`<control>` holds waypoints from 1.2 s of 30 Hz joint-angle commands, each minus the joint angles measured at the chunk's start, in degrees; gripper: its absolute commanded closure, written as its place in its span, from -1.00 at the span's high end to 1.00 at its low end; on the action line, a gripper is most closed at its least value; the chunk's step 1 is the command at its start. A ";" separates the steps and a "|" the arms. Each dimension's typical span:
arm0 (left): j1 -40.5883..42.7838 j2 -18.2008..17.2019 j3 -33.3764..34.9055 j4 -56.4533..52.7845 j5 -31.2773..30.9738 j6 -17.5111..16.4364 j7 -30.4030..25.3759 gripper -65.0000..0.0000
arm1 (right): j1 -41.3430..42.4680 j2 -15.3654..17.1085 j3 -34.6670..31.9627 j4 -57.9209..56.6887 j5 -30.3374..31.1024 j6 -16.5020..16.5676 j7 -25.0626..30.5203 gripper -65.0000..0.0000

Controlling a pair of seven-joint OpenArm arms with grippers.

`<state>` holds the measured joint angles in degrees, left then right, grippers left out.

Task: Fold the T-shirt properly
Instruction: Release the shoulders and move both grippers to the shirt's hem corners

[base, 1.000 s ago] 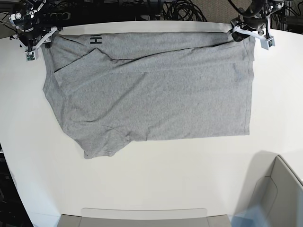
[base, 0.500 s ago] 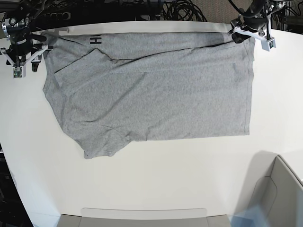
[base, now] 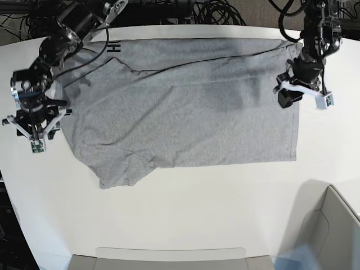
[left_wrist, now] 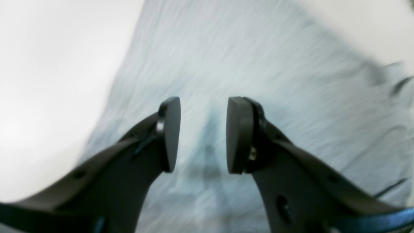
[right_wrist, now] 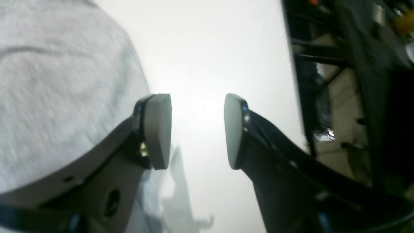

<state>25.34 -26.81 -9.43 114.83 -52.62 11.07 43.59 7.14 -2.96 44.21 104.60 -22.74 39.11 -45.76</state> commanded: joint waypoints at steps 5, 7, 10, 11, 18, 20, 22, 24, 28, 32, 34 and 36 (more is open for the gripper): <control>-7.10 2.41 4.38 -0.85 -0.43 0.31 -0.74 -0.25 | 12.69 4.76 -6.01 -18.13 -5.17 0.89 1.67 -0.18; -8.42 3.73 5.34 -1.81 -0.43 0.31 -0.74 -0.25 | 16.20 5.82 -6.97 -24.82 -5.26 0.89 1.67 -0.18; -8.95 5.58 5.70 -4.10 -0.43 0.31 -0.74 -0.25 | 19.63 6.87 -8.73 -32.99 -5.26 0.89 1.67 -0.18; -8.95 6.02 5.70 -4.80 -0.43 0.31 -0.74 -0.25 | 20.07 7.14 -10.05 -35.45 -5.08 0.89 2.28 -0.18; -8.95 6.72 5.70 -5.42 -0.43 0.31 -0.74 -0.25 | 16.91 7.14 -13.13 -45.12 -5.43 0.89 12.48 -0.18; -8.95 6.72 5.26 -5.42 -0.43 0.31 -0.74 -0.25 | 14.89 7.05 -13.13 -44.95 -5.43 0.89 12.39 -0.18; -8.95 6.54 5.17 -5.42 -0.43 0.31 -0.74 -0.25 | 12.86 7.23 -13.04 -44.51 -5.43 0.89 12.39 -0.18; -8.95 6.46 5.17 -5.59 -0.43 0.31 -0.74 -0.25 | 10.23 7.23 -13.04 -42.57 -5.43 0.89 12.39 -0.18; -9.04 6.63 5.26 -7.00 -0.35 0.31 -0.74 -0.25 | 3.90 6.96 -13.04 -33.08 -5.08 0.89 12.39 -0.18; -9.12 6.72 5.52 -10.08 -0.35 0.31 -0.74 -0.25 | -0.24 5.82 -13.04 -23.67 -5.08 0.89 10.46 -0.18; -9.12 6.72 5.52 -11.05 -0.35 0.14 -0.74 -0.25 | -0.67 5.56 -13.04 -20.86 -5.08 0.89 8.44 -0.18; -9.12 6.72 5.61 -11.22 -0.35 0.14 -0.74 -0.25 | -0.15 5.56 -13.13 -20.42 -4.99 0.89 7.38 -0.18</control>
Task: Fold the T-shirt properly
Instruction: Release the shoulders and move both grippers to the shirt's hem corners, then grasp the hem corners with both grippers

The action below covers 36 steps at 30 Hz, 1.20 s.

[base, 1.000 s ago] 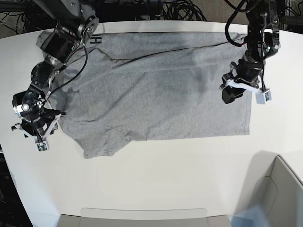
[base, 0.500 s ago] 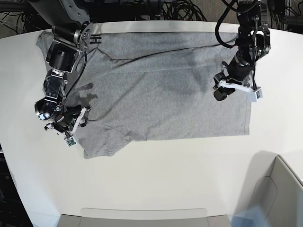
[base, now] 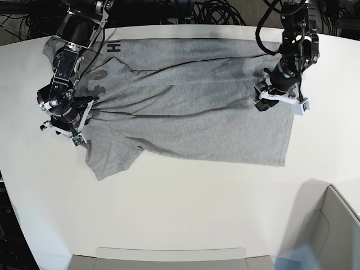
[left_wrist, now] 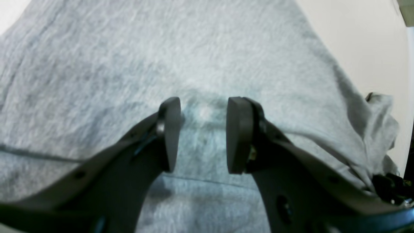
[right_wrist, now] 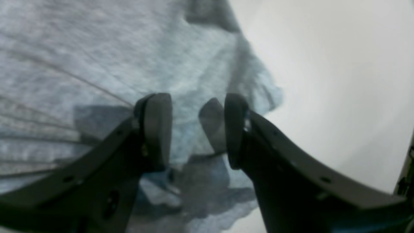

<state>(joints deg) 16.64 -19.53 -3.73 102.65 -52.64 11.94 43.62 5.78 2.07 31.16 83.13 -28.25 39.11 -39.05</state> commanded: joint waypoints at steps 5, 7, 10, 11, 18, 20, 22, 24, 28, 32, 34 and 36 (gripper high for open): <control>-0.42 -0.65 -0.10 1.13 -0.41 -0.82 -0.76 -0.25 | 4.11 0.18 0.01 2.01 6.14 0.89 0.50 -0.18; -0.42 -0.82 -0.19 1.13 -0.41 -0.82 -0.76 -0.25 | 5.25 0.18 0.01 3.42 9.48 0.89 0.23 -0.17; -0.42 -0.91 -0.36 1.13 -0.41 -0.91 -0.76 -0.25 | 8.59 0.18 -0.26 3.86 10.27 0.89 -0.03 -0.17; -0.42 -0.91 -0.36 1.13 -0.41 -0.91 -0.76 -0.25 | 10.17 0.09 -0.34 3.06 9.66 0.89 -0.64 -0.17; -0.42 -0.91 -0.10 1.13 -0.41 -0.91 -0.76 -0.25 | 25.21 3.52 0.01 -14.69 5.26 0.89 -7.15 0.07; -0.42 -0.91 -0.10 1.13 -0.41 -0.91 -0.76 -0.25 | 27.85 5.01 0.01 -20.85 6.58 0.89 -6.97 0.11; -0.42 -0.91 -0.10 1.13 -0.41 -0.91 -0.76 -0.25 | 29.78 6.33 0.01 -26.47 8.60 0.89 -4.86 0.12; -0.42 -0.73 -0.01 1.13 -0.41 -0.91 -0.76 -0.25 | 30.39 7.21 0.01 -30.25 9.83 0.89 -2.49 0.12; -0.42 -0.82 -0.01 1.13 -0.41 -0.91 -0.76 -0.25 | 30.57 7.65 -0.08 -36.67 10.36 -2.41 1.55 0.12; -0.42 -0.82 -0.01 1.04 -0.41 -0.91 -0.76 -0.25 | 30.31 7.47 -0.08 -41.95 10.45 -2.59 3.93 0.12; -0.42 -0.82 -0.01 1.04 -0.41 -0.91 -0.76 -0.25 | 30.31 7.30 -0.08 -43.97 10.45 -2.59 4.28 0.11; -0.42 -0.82 -0.01 1.04 -0.41 -0.91 -0.76 -0.25 | 30.31 7.21 -0.17 -45.20 10.45 -2.59 4.19 0.11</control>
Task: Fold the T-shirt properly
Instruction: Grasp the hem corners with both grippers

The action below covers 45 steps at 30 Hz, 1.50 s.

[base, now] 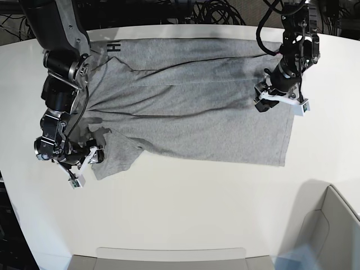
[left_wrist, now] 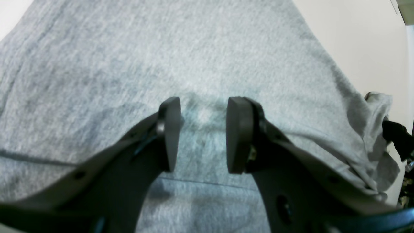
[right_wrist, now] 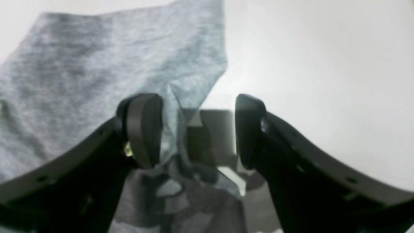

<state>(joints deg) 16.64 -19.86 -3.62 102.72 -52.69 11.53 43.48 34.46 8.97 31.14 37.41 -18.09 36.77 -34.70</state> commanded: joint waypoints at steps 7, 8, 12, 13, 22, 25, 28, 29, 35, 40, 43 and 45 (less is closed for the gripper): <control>-3.24 -0.67 -0.12 0.80 -0.37 -0.50 -0.54 -0.25 | 0.75 -1.37 -0.41 -0.88 0.02 -0.07 -0.42 0.11; -3.76 -0.67 -0.12 0.80 -0.37 -0.50 -0.36 -0.25 | 0.75 -1.37 -0.41 -0.88 0.02 0.19 -0.51 0.11; -8.69 -0.93 -0.21 -0.34 -0.28 -0.50 3.68 -0.25 | 0.75 -1.81 -0.41 -0.97 0.02 3.23 -1.39 0.11; -10.36 -1.64 -0.21 -1.31 -0.28 -0.50 4.82 -0.25 | 0.75 -1.90 -0.41 -0.88 0.02 3.23 -2.27 0.11; -28.73 -9.20 1.38 -19.68 -0.28 -4.89 9.48 -0.20 | 1.02 -1.19 -0.41 -0.79 0.02 3.23 -4.03 0.11; -35.15 -13.77 6.74 -29.35 -0.19 -13.77 8.78 -0.08 | 0.93 -1.19 -0.41 -0.70 0.02 3.23 -4.20 0.11; -40.25 -15.53 11.31 -38.67 3.59 -19.57 5.79 -0.08 | 0.84 -1.19 -0.41 -0.70 0.02 3.23 -4.38 0.11; -40.86 -15.62 12.63 -40.69 5.61 -21.60 4.21 -0.08 | 0.75 -1.19 -0.41 -0.70 0.02 3.23 -4.38 0.11; -42.09 -15.26 14.30 -47.20 13.52 -32.58 -0.54 -0.08 | 0.75 -1.19 -0.41 -0.70 -0.07 3.23 -4.47 0.11; -42.62 -14.56 14.56 -52.83 13.70 -35.66 -4.23 -0.08 | 0.75 -1.19 -0.41 -0.70 -0.07 3.23 -4.64 0.11; -45.00 -14.47 14.74 -55.99 13.70 -39.00 -5.29 -0.08 | 0.75 -1.19 -0.41 -0.70 -0.07 3.23 -4.55 0.11; -46.75 -13.68 14.74 -58.98 13.79 -41.29 -5.46 -0.08 | 0.75 -1.19 -0.41 -0.70 -0.07 3.23 -4.64 0.11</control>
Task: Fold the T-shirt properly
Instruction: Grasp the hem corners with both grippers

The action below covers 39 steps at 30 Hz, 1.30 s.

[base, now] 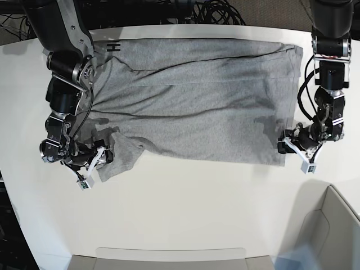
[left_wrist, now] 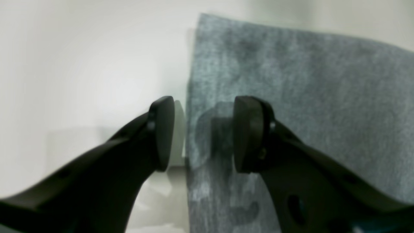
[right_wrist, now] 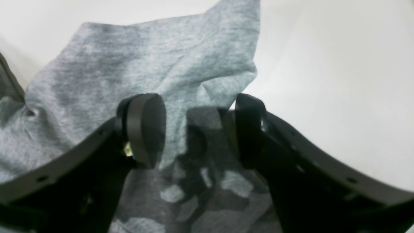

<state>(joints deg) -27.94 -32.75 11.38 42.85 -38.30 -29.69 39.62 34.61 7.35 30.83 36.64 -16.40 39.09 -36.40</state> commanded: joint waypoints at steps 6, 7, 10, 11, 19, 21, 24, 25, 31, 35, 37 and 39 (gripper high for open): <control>-7.09 2.82 0.36 -7.82 4.15 -5.69 -3.79 -0.07 | 0.60 0.43 -0.10 0.06 -1.75 0.91 -2.94 0.11; -8.06 3.70 0.98 -9.31 6.00 -6.66 -3.97 -0.07 | 0.60 0.43 -0.10 0.06 -1.75 0.91 -2.94 0.11; -9.20 5.63 1.24 -12.48 10.22 -8.15 -4.06 -0.07 | 0.60 0.43 -0.10 0.06 -1.75 0.91 -2.94 0.11; -9.37 6.42 1.24 -13.18 10.92 -8.15 -4.14 -0.07 | 0.60 0.43 -0.10 0.06 -1.75 0.91 -2.94 0.11; -9.11 6.86 0.89 -16.43 11.18 -7.54 -6.25 -0.38 | 1.04 0.25 -0.19 0.06 -1.75 0.91 -2.50 -0.41; -9.11 6.69 0.89 -16.43 11.18 -7.54 -6.25 -0.66 | 2.09 0.16 -0.19 0.15 -1.75 0.91 -2.41 -0.69; -9.11 6.69 -1.75 -16.43 11.18 -7.45 -5.64 -1.00 | 3.68 0.16 -0.19 0.15 -1.75 0.91 -2.41 -1.00; -9.11 6.69 -3.42 -16.35 11.18 -7.45 -5.37 -1.00 | 4.55 0.07 -0.19 0.15 -1.75 0.91 -2.41 -1.00; -9.11 6.69 -7.02 -14.85 11.27 -7.54 -2.03 -1.00 | 7.37 0.07 -0.19 0.32 -1.75 0.91 -2.50 -1.00; -6.91 6.60 -7.46 -9.93 11.27 -7.54 -0.19 -1.00 | 7.63 -0.19 -0.19 4.72 -1.75 0.91 -3.03 -1.00; -5.42 6.60 -9.75 -6.06 11.27 -7.54 1.83 -1.00 | 7.37 -0.89 -0.54 7.80 -1.75 0.91 -3.64 -1.00; -3.84 6.60 -12.91 -0.70 11.36 -7.54 3.86 -1.00 | 6.49 -1.16 -2.39 10.87 -1.75 0.91 -6.01 -1.00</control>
<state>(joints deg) -29.98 -25.08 -1.21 41.23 -26.74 -37.34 44.69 39.27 6.13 28.62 46.59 -18.96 39.11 -43.55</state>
